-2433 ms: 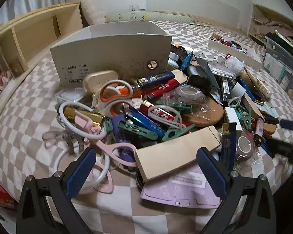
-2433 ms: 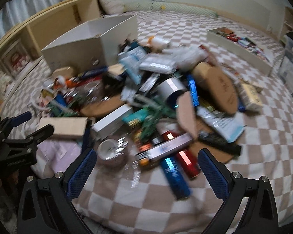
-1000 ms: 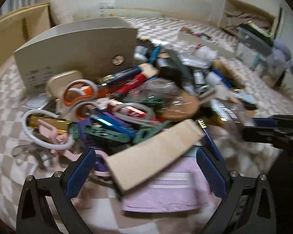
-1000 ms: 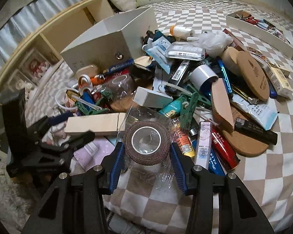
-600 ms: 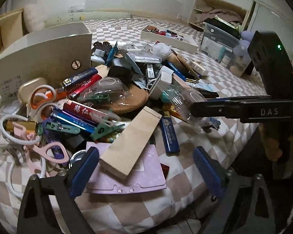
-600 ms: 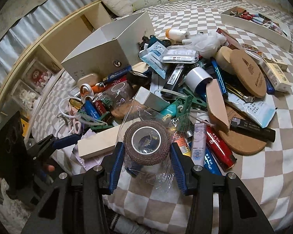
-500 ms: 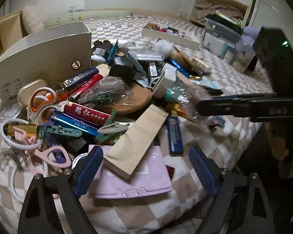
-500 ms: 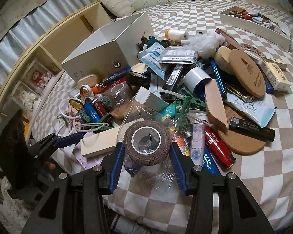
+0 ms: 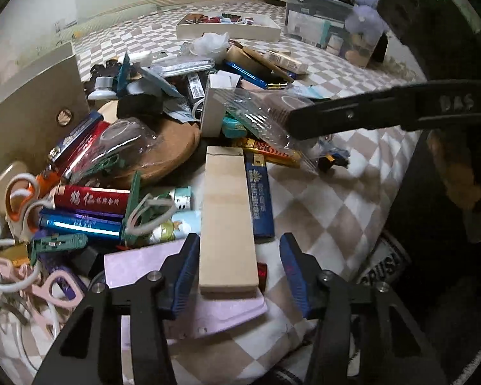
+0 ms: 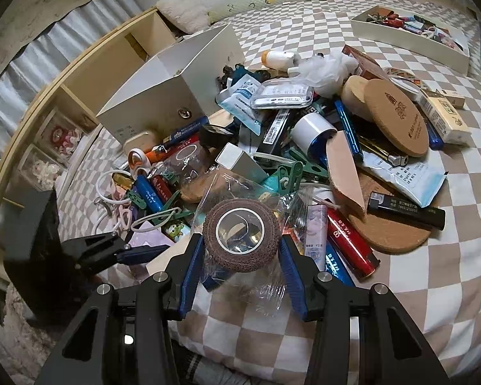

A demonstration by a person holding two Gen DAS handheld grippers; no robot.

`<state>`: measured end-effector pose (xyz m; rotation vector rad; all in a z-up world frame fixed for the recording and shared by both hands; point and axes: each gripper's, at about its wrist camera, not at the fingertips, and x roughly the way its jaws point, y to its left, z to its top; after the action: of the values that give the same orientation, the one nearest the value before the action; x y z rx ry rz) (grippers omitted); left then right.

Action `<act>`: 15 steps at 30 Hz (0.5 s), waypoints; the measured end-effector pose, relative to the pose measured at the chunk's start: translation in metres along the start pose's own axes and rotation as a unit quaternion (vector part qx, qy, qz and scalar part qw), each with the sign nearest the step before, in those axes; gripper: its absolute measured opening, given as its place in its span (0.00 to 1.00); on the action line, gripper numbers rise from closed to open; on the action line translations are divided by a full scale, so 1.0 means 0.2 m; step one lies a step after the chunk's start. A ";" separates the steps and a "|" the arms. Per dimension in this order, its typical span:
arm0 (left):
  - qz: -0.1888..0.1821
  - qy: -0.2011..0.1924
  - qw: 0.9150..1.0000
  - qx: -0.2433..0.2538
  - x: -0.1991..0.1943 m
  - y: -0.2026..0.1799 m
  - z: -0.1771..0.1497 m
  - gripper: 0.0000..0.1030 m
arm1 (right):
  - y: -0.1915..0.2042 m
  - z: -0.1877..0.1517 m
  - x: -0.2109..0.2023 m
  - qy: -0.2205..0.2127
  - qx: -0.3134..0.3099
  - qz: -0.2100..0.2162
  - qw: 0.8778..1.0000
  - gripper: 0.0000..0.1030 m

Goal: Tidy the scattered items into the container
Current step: 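Grasp the light wooden block with the left tool while the right tool grasps the brown tape roll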

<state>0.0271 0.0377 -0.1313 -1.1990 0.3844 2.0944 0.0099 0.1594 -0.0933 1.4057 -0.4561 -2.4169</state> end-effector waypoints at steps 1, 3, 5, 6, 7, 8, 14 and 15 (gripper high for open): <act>0.007 0.001 1.000 0.002 0.02 -0.01 0.01 0.50 | 0.00 0.00 0.00 -0.001 0.000 -0.001 1.000 0.47; 0.019 0.000 1.000 0.006 0.05 -0.02 0.04 0.50 | -0.01 0.00 -0.01 -0.003 0.001 -0.002 1.000 0.47; 0.029 -0.009 1.000 0.008 0.07 -0.03 0.05 0.50 | -0.03 0.00 -0.01 -0.005 0.007 -0.005 1.000 0.47; 0.031 -0.015 0.999 0.008 0.08 -0.04 0.06 0.50 | -0.04 0.00 -0.02 -0.006 0.011 -0.005 1.000 0.47; 0.030 -0.017 0.999 0.006 0.08 -0.03 0.05 0.50 | -0.04 0.00 -0.02 -0.008 0.014 -0.006 1.000 0.47; 0.028 -0.018 0.999 0.001 0.08 -0.02 0.05 0.50 | -0.05 0.01 -0.03 -0.009 0.016 -0.006 1.000 0.47; 0.005 0.002 0.999 -0.049 0.09 0.02 0.09 0.90 | -0.07 0.00 -0.03 -0.008 0.019 -0.007 1.000 0.47; 0.008 0.004 0.999 -0.053 0.09 0.02 0.09 0.91 | -0.06 0.00 -0.03 -0.008 0.017 -0.007 1.000 0.47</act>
<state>0.0067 0.0517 -0.1380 -1.2699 0.2923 2.1471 0.0102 0.1733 -0.0944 1.4094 -0.4961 -2.4442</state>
